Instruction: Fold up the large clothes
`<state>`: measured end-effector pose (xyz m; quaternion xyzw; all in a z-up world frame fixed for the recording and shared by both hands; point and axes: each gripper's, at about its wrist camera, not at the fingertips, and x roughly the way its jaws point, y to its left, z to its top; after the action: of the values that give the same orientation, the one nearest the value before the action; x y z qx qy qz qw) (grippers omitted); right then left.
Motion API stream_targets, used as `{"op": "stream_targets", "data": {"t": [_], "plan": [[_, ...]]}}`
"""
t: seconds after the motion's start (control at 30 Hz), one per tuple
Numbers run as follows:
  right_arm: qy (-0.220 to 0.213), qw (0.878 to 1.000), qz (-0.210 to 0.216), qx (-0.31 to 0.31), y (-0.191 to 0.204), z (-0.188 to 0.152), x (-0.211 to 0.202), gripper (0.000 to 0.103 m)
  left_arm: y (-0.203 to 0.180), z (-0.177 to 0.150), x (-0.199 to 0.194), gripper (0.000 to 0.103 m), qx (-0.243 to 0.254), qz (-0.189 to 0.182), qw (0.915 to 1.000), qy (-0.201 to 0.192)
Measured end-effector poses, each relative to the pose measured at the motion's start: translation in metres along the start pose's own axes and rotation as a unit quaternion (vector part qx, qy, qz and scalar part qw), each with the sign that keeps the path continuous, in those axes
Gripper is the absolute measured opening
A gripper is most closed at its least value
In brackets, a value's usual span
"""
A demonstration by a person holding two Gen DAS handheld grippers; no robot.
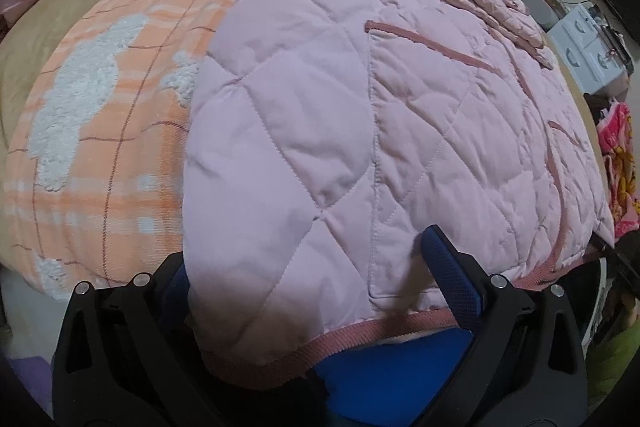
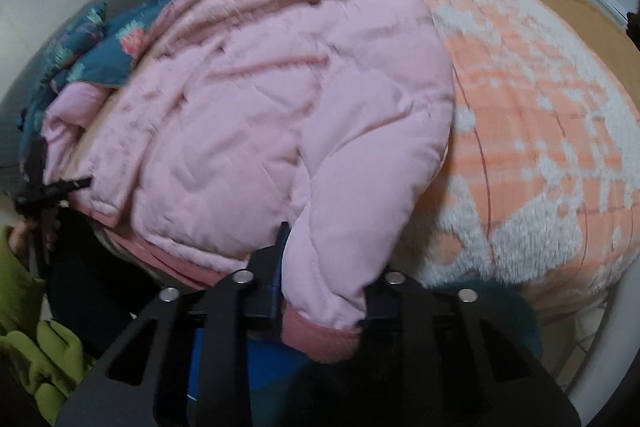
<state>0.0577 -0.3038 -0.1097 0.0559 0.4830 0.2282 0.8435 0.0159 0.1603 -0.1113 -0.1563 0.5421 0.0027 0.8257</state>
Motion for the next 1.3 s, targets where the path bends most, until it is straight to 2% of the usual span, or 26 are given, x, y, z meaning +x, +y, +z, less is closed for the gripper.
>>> {"op": "stream_targets", "data": {"t": [0.17,0.23,0.27,0.3,0.33,0.4,0.5,0.63,0.93,1.07,1.3], "plan": [[-0.045,0.999,0.026,-0.005,0.008,0.019,-0.013,0.023,-0.008,-0.002,-0.001,0.085,0.021,0.006,0.9998,-0.005],[-0.046,0.998,0.032,0.0,0.008,0.023,-0.009,0.024,-0.008,-0.002,-0.002,0.076,0.021,0.0,0.9997,-0.008],[-0.043,0.999,0.031,0.0,0.007,0.024,-0.007,0.026,-0.008,-0.002,-0.003,0.062,0.022,-0.005,0.9997,-0.009],[-0.039,0.999,0.03,0.0,0.006,0.023,-0.004,0.026,-0.008,-0.002,-0.004,0.052,0.022,-0.002,0.9997,-0.013],[-0.038,0.999,0.029,0.003,0.005,0.023,-0.003,0.026,-0.007,-0.003,-0.005,0.049,0.023,-0.004,0.9996,-0.015],[-0.04,0.999,0.029,0.005,0.006,0.021,-0.003,0.026,-0.009,-0.003,-0.007,0.03,0.029,-0.004,0.9994,-0.02],[-0.055,0.998,0.025,0.001,0.009,0.024,-0.009,0.023,-0.01,-0.002,-0.016,0.013,0.032,-0.001,0.9987,-0.04],[-0.087,0.996,0.028,0.002,0.014,0.034,-0.023,0.018,-0.014,0.002,-0.027,0.01,0.042,-0.007,0.9974,-0.058],[-0.145,0.988,0.043,0.003,0.02,0.061,-0.053,0.017,-0.025,0.027,-0.06,0.008,0.052,-0.025,0.9914,-0.117],[-0.164,0.985,0.056,0.015,0.02,0.077,-0.064,0.016,-0.033,0.044,-0.076,0.007,0.058,-0.033,0.9873,-0.145],[-0.183,0.982,0.051,0.005,0.028,0.104,-0.075,0.016,-0.045,0.074,-0.092,0.007,0.057,-0.049,0.982,-0.173]]}}
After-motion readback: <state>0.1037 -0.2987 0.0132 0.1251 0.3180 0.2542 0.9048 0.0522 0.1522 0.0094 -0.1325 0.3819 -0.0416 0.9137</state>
